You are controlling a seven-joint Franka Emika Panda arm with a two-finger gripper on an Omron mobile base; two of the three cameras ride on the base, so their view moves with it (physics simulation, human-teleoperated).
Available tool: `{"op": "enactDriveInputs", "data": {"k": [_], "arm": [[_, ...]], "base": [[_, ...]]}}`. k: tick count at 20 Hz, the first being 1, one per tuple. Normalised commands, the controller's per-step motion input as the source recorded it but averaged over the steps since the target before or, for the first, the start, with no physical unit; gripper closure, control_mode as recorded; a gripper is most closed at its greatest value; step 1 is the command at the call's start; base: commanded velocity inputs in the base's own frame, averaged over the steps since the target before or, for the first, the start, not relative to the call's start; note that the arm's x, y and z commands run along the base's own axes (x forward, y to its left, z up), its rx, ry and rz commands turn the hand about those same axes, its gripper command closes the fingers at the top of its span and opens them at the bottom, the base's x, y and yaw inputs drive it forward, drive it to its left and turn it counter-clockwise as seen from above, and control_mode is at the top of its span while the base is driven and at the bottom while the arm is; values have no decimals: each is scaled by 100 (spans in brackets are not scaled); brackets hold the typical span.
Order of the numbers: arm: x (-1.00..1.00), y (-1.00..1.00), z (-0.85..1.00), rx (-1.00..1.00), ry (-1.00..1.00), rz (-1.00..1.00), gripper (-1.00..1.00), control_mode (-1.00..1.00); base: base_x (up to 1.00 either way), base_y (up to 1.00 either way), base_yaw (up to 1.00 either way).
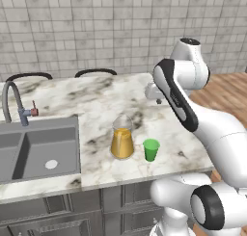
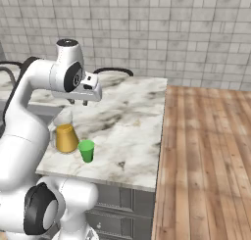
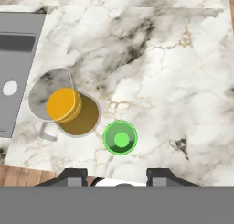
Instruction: Place the pitcher and cup on the dining counter for serving.
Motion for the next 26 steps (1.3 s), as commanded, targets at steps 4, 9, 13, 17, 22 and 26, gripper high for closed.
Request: {"op": "enactDriveInputs", "data": {"k": [4, 9, 13, 17, 22, 26], "arm": [[-10, 0, -1, 0, 0, 0, -100, -100], [-3, 0, -35, 0, 8, -1, -100, -100], [0, 0, -59, 0, 14, -2, -100, -100], [2, -5, -82, 0, 19, -3, -100, -100], [4, -12, -96, 0, 24, -5, -100, -100], [9, -13, -94, 0, 19, -8, -100, -100]], "base": [[0, 0, 0], [0, 0, 0], [0, 0, 0], [0, 0, 0], [0, 0, 0], [0, 0, 0]]}}
